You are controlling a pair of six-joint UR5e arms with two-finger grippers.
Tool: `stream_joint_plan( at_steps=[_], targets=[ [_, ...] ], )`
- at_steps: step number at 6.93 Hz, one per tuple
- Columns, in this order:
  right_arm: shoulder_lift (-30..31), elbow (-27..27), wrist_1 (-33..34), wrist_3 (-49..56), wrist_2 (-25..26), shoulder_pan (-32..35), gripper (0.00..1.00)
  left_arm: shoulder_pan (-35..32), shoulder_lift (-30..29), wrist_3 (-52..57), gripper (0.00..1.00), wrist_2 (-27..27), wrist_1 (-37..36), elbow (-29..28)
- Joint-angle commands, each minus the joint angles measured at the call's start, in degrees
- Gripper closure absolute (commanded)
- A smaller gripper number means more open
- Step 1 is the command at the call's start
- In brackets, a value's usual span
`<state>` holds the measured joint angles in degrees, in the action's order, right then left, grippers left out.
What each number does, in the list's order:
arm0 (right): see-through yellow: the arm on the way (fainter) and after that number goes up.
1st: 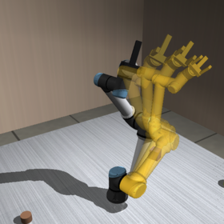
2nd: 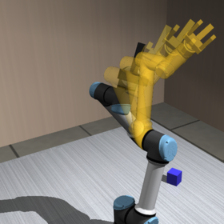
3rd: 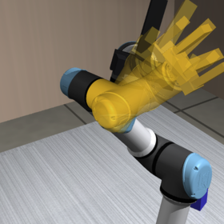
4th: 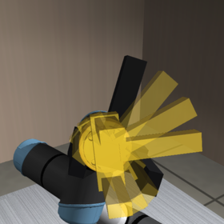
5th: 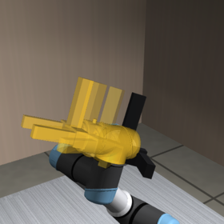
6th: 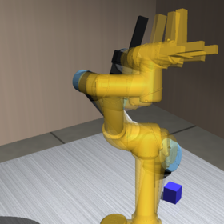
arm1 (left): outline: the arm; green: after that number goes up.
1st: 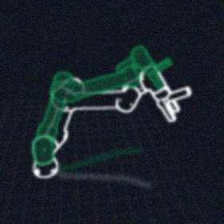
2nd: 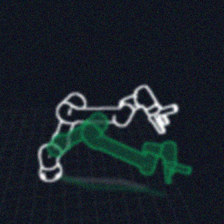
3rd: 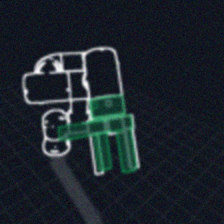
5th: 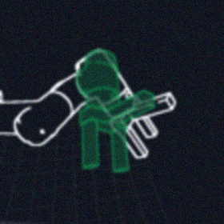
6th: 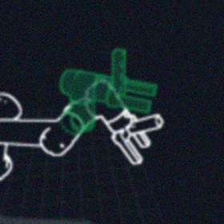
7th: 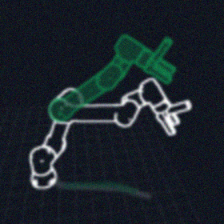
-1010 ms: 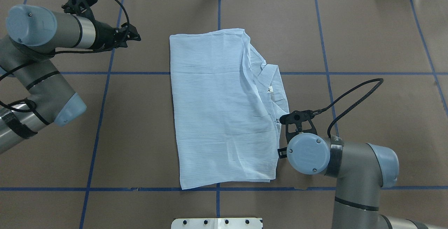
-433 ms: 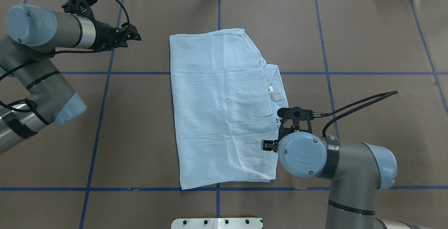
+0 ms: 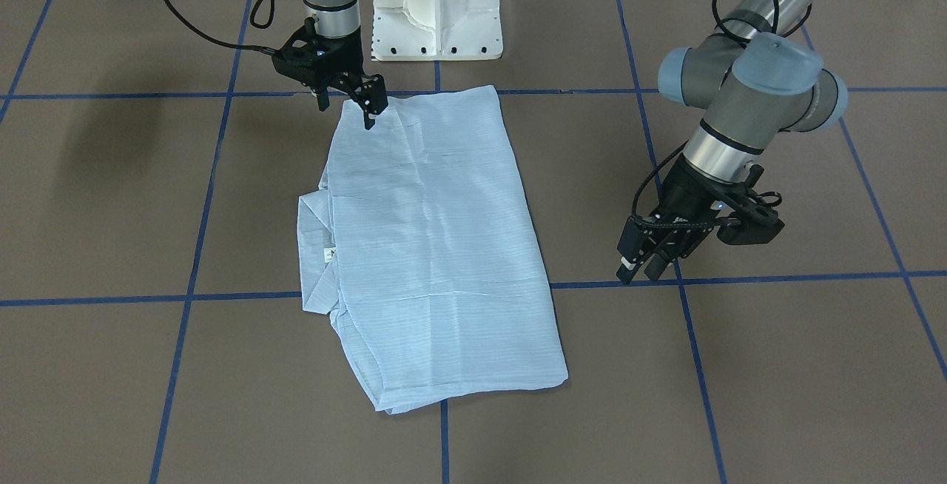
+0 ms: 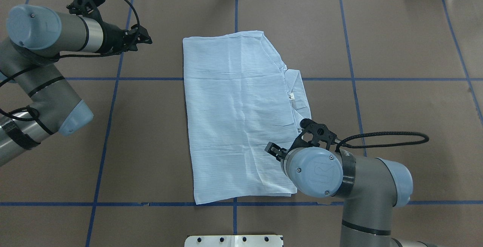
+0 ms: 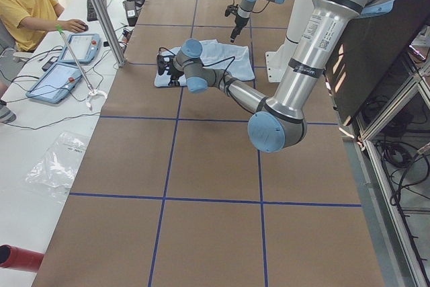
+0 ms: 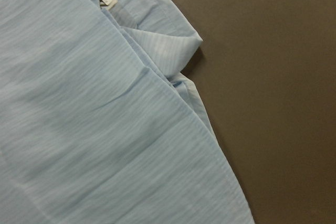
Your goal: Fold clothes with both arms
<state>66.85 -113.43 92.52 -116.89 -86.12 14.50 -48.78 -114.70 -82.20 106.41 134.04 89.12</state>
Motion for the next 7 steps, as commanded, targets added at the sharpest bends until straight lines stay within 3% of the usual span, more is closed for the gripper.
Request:
stream_joint_plan(
  at_steps=[1,7],
  targets=[
    [-0.1,3.4,-6.2,-12.1,0.0,-1.1,0.0,0.0,0.1,-0.1,0.4,-0.1,0.0,0.0],
    [1.9,3.6,-6.0,-12.1,-0.2,-3.0,0.0,0.0,0.1,-0.4,0.4,-0.3,0.0,0.1]
  ],
)
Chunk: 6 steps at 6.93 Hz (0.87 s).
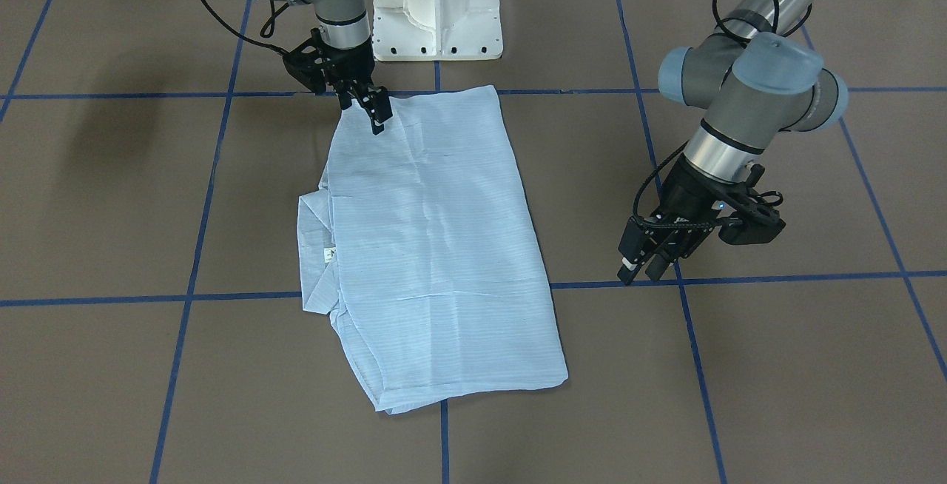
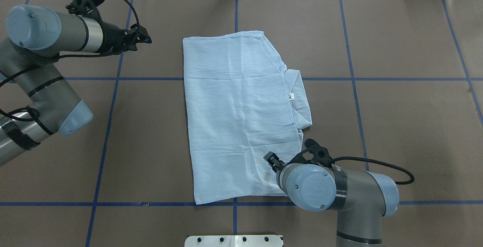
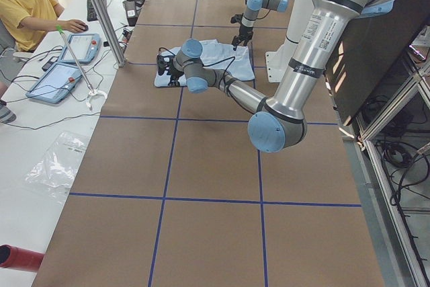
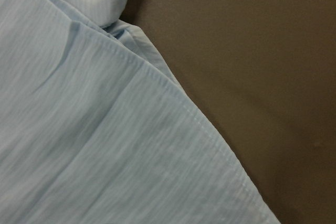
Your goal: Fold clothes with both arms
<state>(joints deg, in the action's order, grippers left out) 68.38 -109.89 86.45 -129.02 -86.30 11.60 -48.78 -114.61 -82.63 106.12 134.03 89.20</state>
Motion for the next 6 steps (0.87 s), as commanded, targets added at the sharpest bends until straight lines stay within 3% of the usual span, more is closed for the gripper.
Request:
stream_joint_plan(
  at_steps=[1,4,5,6],
  targets=[
    [0.8,0.1,-0.1,0.0,0.0,-0.3,0.0,0.0,0.0,0.0,0.4,0.0,0.0,0.0],
    [1.0,0.3,0.0,0.0,0.0,-0.6,0.02,0.0,-0.1,-0.1,0.4,0.0,0.0,0.0],
    [1.5,0.3,0.0,-0.1,0.0,-0.9,0.09,0.0,-0.1,-0.1,0.4,0.0,0.0,0.0],
    [1.6,0.3,0.0,-1.4,0.0,-0.9,0.22,0.0,-0.1,-0.1,0.4,0.0,0.0,0.0]
  ],
)
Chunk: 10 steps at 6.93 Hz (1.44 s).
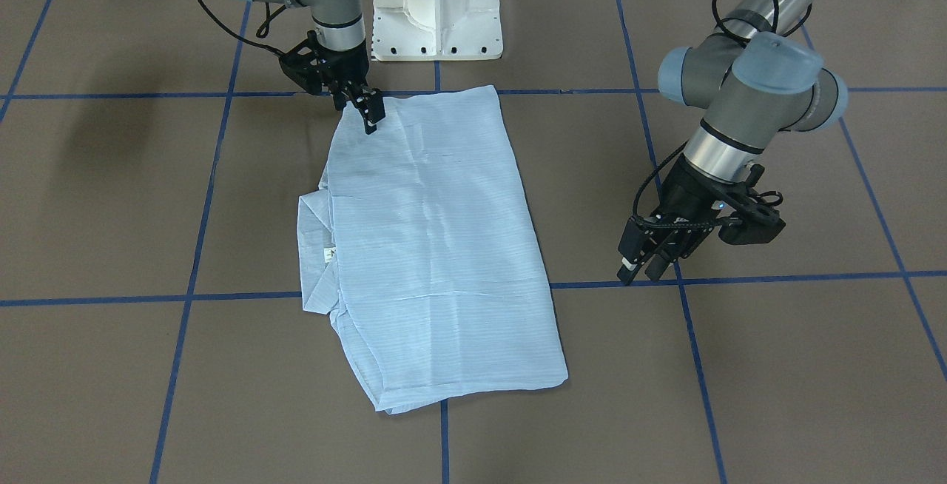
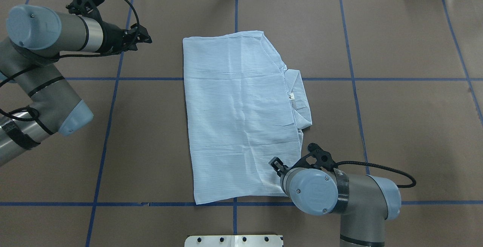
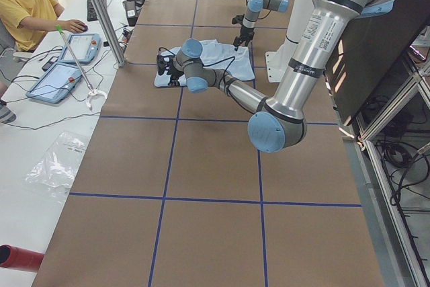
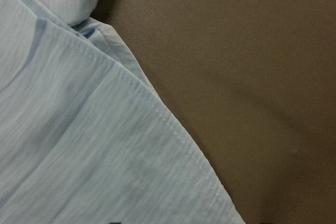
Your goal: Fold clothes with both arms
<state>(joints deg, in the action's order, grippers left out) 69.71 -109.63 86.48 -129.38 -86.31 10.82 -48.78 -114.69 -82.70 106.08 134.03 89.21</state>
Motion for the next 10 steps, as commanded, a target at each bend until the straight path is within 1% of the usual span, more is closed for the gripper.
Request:
stream_joint_plan(
  at_steps=[1,2,3,4,5,10],
  targets=[
    [0.3,0.0,0.0,-1.2,0.0,-0.3,0.32,0.0,0.0,0.0,0.4,0.0,0.0,0.1],
    [0.3,-0.1,0.0,-1.2,0.0,-0.3,0.48,0.0,0.0,0.0,0.4,0.0,0.0,0.0],
    [0.2,0.0,0.0,-1.2,0.0,-0.3,0.69,0.0,0.0,0.0,0.4,0.0,0.0,0.0],
    [0.2,-0.1,0.0,-1.5,0.0,-0.3,0.96,0.0,0.0,0.0,0.4,0.0,0.0,0.0],
    [0.2,-0.1,0.0,-1.3,-0.1,-0.3,1.0,0.0,0.0,0.0,0.4,0.0,0.0,0.0],
    [0.0,-0.8,0.4,-1.2,-0.7,-0.3,1.0,0.0,0.1,-0.1,0.4,0.0,0.0,0.0]
  ],
)
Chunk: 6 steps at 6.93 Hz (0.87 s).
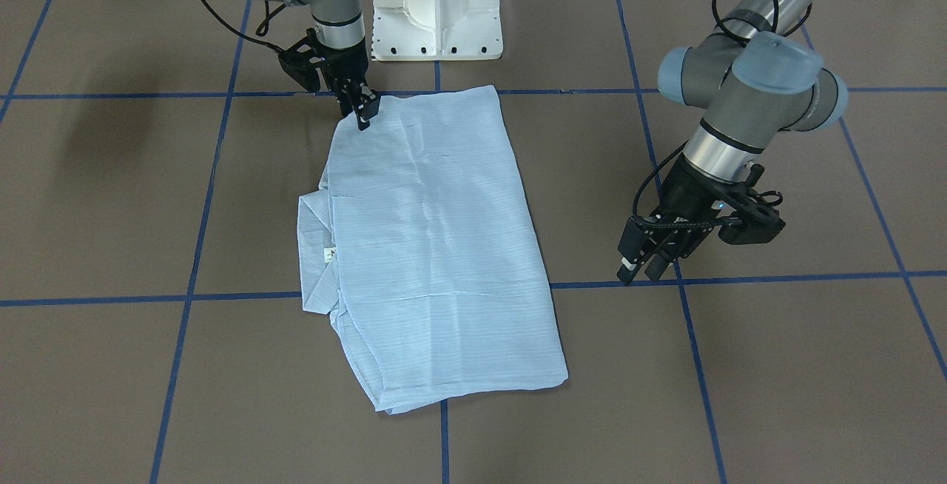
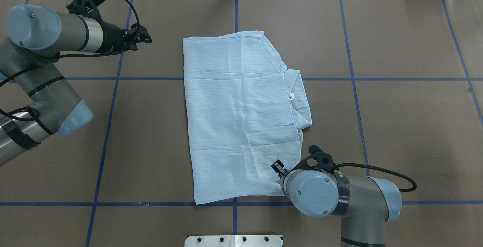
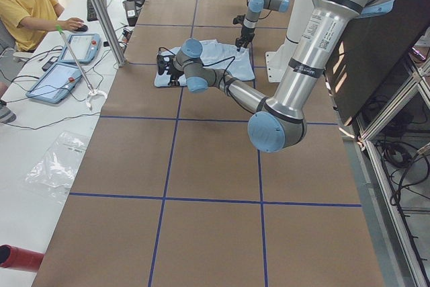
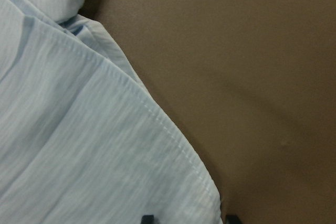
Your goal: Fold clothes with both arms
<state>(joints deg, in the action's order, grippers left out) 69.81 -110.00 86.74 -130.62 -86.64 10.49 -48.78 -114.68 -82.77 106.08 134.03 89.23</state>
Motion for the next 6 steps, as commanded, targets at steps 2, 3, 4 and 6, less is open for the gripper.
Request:
stream_joint_plan(
  at_steps=[2,3,4,6],
  targets=[
    [-0.1,-1.6,0.3,0.0,-1.4,0.2,1.0,0.0,0.1,0.0,0.4,0.0,0.0,0.1],
    [0.1,-0.8,0.2,0.1,-1.2,0.1,1.0,0.0,0.1,-0.1,0.4,0.0,-0.1,0.3],
    [0.0,-0.9,0.2,-0.1,-1.2,0.1,1.0,0.0,0.1,-0.1,0.4,0.0,-0.1,0.5],
    [0.0,-2.2,0.4,-0.2,-1.2,0.3,1.0,0.0,0.1,-0.5,0.4,0.0,-0.2,0.6]
  ],
)
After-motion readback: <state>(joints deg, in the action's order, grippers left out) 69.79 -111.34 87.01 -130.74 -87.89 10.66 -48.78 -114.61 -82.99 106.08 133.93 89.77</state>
